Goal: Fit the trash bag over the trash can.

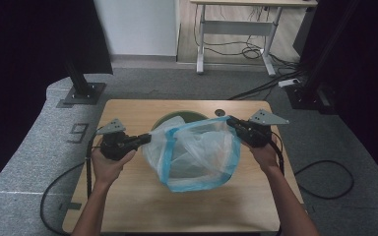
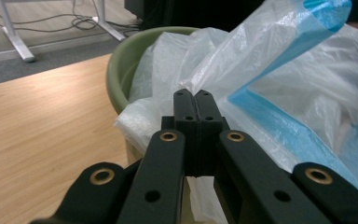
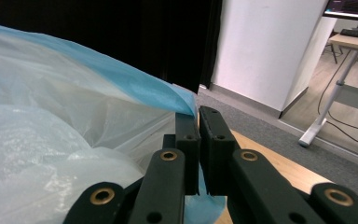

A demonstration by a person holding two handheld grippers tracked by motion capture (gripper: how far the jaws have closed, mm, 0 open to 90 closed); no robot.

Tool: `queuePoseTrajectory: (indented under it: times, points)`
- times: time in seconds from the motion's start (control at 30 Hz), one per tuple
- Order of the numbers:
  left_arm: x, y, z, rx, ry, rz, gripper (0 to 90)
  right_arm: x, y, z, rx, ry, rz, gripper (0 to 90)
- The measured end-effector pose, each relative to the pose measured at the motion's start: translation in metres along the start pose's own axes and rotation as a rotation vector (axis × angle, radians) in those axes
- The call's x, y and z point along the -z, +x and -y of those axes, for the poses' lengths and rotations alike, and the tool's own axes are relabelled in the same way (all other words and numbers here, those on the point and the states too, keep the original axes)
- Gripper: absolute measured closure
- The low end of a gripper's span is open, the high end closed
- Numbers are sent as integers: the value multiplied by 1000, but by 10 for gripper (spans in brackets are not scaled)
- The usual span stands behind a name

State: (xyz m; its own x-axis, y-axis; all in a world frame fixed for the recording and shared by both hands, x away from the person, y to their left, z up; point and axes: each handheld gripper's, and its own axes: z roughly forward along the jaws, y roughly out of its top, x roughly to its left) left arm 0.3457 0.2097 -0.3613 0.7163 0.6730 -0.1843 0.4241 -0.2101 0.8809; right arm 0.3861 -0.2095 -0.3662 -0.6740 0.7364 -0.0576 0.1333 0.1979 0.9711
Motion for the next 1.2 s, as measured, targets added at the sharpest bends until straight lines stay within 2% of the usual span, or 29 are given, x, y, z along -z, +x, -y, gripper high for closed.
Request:
queuePoseTrajectory:
  times: [0.13,0.23,0.47,0.73,0.97,1.2]
  points:
    - [-2,4,-3,6,2,-20,898,-1,-2,1,1,4,-2,858]
    - [-4,10,-6,20,3,-20,898,-5,-6,1,-6,-3,-7,860]
    - [-10,27,-13,62,-6,-27,898,-25,-16,8,-40,-3,-13,865]
    - [-22,48,-12,126,-11,-39,898,-46,-20,9,-13,39,14,867]
    - [-31,62,-10,163,-11,-50,898,-60,-24,13,-30,76,26,866]
    - [-44,73,-5,191,15,-69,898,-77,-28,25,-69,156,33,866]
